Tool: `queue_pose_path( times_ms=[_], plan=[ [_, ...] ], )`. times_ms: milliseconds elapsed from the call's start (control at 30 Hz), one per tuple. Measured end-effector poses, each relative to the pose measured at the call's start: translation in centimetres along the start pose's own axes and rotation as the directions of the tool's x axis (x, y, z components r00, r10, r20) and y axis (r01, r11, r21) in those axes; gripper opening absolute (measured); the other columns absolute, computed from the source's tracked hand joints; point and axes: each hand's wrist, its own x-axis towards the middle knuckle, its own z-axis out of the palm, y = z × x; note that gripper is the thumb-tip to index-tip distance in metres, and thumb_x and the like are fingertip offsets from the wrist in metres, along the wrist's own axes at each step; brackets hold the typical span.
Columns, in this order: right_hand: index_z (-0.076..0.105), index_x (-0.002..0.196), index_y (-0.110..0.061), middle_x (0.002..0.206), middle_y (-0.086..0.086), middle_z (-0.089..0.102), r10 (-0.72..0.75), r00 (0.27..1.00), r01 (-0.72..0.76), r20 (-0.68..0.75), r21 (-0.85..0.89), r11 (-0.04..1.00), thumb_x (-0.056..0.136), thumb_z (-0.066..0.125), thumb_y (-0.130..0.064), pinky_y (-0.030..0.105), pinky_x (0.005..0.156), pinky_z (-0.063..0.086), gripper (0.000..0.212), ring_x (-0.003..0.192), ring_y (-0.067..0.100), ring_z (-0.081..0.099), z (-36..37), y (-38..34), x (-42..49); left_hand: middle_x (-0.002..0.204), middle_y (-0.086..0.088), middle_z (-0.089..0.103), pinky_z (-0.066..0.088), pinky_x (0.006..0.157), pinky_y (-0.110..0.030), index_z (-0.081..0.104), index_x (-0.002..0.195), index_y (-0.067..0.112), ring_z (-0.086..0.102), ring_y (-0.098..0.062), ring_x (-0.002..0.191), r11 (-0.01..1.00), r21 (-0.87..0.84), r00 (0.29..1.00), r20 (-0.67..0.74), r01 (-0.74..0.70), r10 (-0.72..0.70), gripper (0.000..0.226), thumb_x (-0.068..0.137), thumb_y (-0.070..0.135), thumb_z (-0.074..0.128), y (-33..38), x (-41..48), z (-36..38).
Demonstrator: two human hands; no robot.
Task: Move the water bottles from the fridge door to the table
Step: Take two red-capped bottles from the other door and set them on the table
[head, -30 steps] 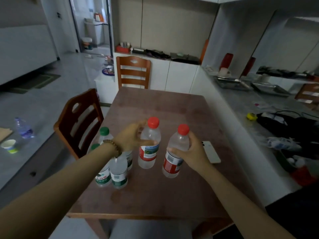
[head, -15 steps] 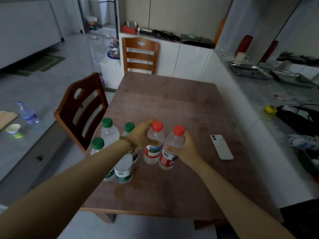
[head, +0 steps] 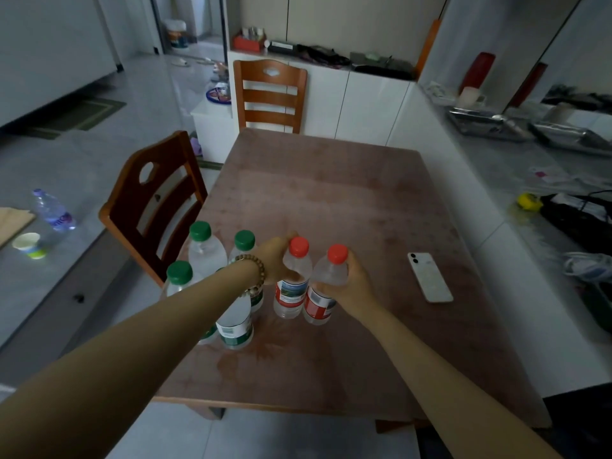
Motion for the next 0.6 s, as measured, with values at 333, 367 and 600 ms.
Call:
queue_pose_path(
  times_ms=[333, 367, 600],
  plan=[
    [0.056, 0.110, -0.028, 0.112, -0.004, 0.060, -0.135, 0.986, 0.138, 0.102, -0.022, 0.990, 0.073, 0.078, -0.019, 0.035, 0.096, 0.047, 0.043, 0.106, 0.019, 0.057, -2.4, -2.2, 0.9, 0.120, -0.002, 0.064, 0.045, 0.099, -0.035, 0.056, 0.122, 0.018, 0.059, -0.019, 0.109, 0.875, 0.434, 0.976, 0.073, -0.215, 0.204, 0.043, 0.082, 0.026, 0.067, 1.8, -0.4, -5.0],
    [0.058, 0.109, -0.027, 0.111, -0.002, 0.062, -0.140, 0.984, 0.143, 0.111, -0.027, 0.989, 0.074, 0.078, -0.020, 0.036, 0.095, 0.048, 0.040, 0.105, 0.019, 0.059, -2.7, -2.4, 1.0, 0.119, 0.000, 0.064, 0.044, 0.100, -0.036, 0.057, 0.121, 0.019, 0.058, -0.018, 0.109, 0.867, 0.446, 0.974, 0.084, -0.223, 0.208, 0.043, 0.081, 0.029, 0.067, 1.8, -0.3, -5.4],
    [0.068, 0.105, -0.014, 0.103, 0.006, 0.070, -0.151, 0.986, 0.151, 0.075, 0.002, 0.989, 0.071, 0.079, -0.011, 0.038, 0.093, 0.052, 0.036, 0.099, 0.025, 0.066, -3.0, -3.0, 1.1, 0.123, 0.000, 0.063, 0.040, 0.105, -0.037, 0.060, 0.118, 0.017, 0.055, -0.019, 0.117, 0.962, 0.230, 0.988, 0.081, -0.147, 0.132, 0.044, 0.077, 0.029, 0.072, 1.1, 0.1, -4.7]
  ],
)
